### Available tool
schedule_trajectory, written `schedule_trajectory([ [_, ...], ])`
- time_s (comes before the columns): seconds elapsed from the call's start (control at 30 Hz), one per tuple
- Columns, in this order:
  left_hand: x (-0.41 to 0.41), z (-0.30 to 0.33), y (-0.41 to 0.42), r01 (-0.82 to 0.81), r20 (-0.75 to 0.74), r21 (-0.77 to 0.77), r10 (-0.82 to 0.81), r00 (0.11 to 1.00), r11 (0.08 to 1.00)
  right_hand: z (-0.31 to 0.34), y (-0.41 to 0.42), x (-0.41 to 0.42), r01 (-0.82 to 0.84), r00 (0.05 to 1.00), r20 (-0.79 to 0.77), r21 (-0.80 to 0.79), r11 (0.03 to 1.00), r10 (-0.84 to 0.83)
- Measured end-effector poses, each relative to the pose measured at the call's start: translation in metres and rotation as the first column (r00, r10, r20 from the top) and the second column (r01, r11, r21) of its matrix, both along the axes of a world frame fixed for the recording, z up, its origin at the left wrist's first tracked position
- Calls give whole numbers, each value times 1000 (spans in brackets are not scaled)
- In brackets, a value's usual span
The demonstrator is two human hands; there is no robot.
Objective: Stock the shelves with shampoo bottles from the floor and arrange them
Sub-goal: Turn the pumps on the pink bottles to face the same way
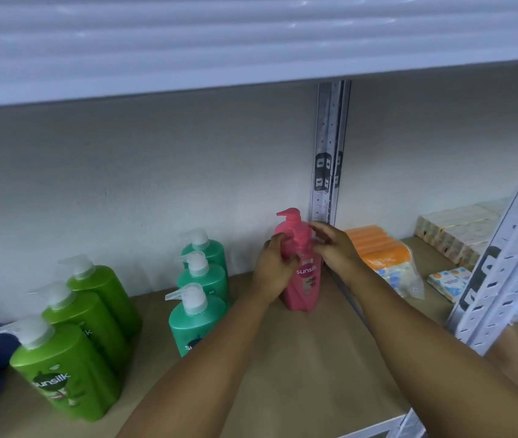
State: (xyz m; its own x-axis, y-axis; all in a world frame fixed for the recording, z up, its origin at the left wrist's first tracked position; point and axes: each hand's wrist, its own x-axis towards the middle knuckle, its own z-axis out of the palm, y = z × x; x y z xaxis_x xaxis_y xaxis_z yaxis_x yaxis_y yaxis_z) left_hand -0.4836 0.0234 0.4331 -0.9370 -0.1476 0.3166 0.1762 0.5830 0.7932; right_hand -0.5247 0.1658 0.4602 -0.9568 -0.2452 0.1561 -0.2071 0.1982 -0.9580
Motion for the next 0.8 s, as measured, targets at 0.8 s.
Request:
schedule_trajectory([
  [0.8, -3, 21, 2, -139, 29, -3, 139, 990, 990, 14, -2, -9, -64, 995, 73, -13, 998, 65],
])
